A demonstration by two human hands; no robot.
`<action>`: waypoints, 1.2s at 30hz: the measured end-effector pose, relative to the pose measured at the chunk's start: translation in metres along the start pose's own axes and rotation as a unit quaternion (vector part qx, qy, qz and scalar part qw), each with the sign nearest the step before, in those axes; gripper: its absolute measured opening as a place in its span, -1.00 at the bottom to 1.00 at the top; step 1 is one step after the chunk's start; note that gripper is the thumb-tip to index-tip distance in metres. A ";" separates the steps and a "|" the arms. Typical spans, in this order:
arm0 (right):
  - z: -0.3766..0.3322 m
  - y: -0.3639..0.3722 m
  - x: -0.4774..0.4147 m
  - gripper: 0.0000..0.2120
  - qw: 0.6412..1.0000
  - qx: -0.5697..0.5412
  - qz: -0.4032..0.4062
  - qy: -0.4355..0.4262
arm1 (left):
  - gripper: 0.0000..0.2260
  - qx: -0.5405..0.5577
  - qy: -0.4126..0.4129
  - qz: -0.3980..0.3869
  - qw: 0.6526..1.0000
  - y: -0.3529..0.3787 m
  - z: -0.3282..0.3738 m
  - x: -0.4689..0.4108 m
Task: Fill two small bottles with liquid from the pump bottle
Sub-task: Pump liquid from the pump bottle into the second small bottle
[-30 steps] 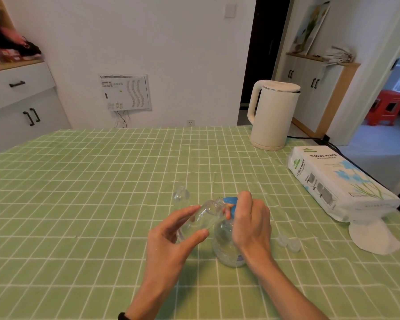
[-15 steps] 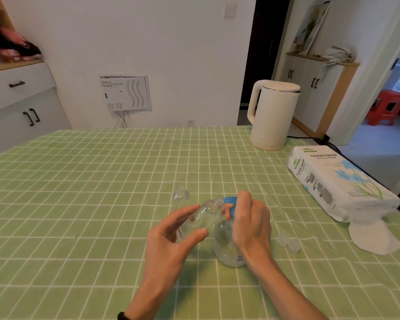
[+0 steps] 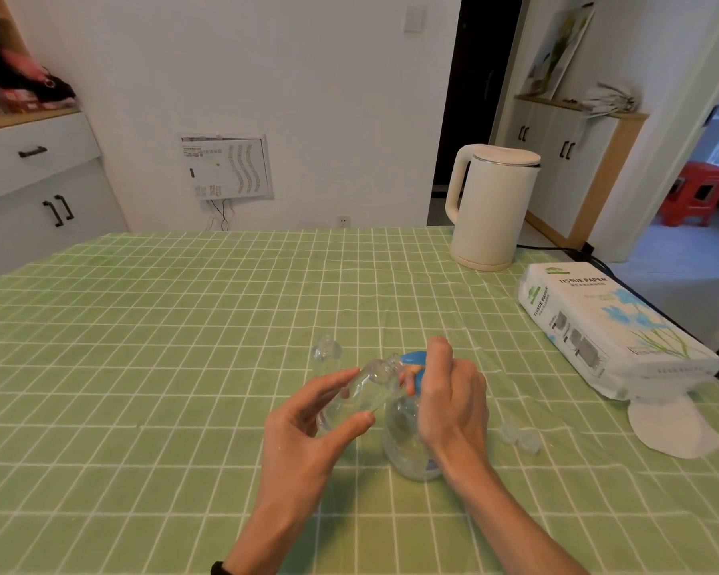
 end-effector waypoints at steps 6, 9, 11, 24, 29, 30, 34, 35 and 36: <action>0.000 0.000 -0.003 -0.48 1.000 0.002 -0.003 -0.005 | -0.54 -0.004 0.005 -0.005 1.000 0.000 -0.001 -0.001; 0.000 0.000 -0.003 -0.48 1.000 0.010 -0.003 -0.005 | -0.55 -0.004 0.003 -0.007 1.000 0.000 -0.001 -0.001; 0.000 0.001 -0.002 -0.43 1.000 0.011 0.000 -0.002 | -0.55 -0.002 0.000 -0.004 1.000 0.000 0.000 -0.001; -0.003 -0.001 0.000 -0.45 1.000 0.000 0.001 -0.006 | -0.55 -0.004 0.010 -0.010 1.000 0.001 0.002 -0.001; -0.003 -0.001 0.000 -0.45 1.000 0.008 0.006 -0.002 | -0.54 -0.003 0.011 -0.009 1.000 0.001 0.002 -0.001; -0.003 -0.001 0.000 -0.44 1.000 0.009 0.006 0.000 | -0.54 -0.002 0.011 -0.007 1.000 0.001 0.002 -0.001; -0.004 0.000 0.002 -0.34 1.000 0.008 -0.001 0.009 | -0.53 -0.002 0.007 -0.007 1.000 0.001 0.002 -0.001; -0.004 0.000 0.002 -0.34 1.000 0.007 0.000 0.008 | -0.52 -0.002 0.007 -0.008 1.000 0.001 0.002 -0.001; -0.004 0.000 0.002 -0.37 1.000 0.006 0.001 0.006 | -0.53 -0.001 0.007 -0.008 1.000 0.001 0.002 -0.002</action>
Point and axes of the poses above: each hand's wrist, its own x-axis away from the middle knuckle, its own y-axis out of the palm, z = x × y, the point moved 4 cm from there along -x, towards the middle knuckle, and after that the axes turned 15 degrees about y, right-handed, at the moved point
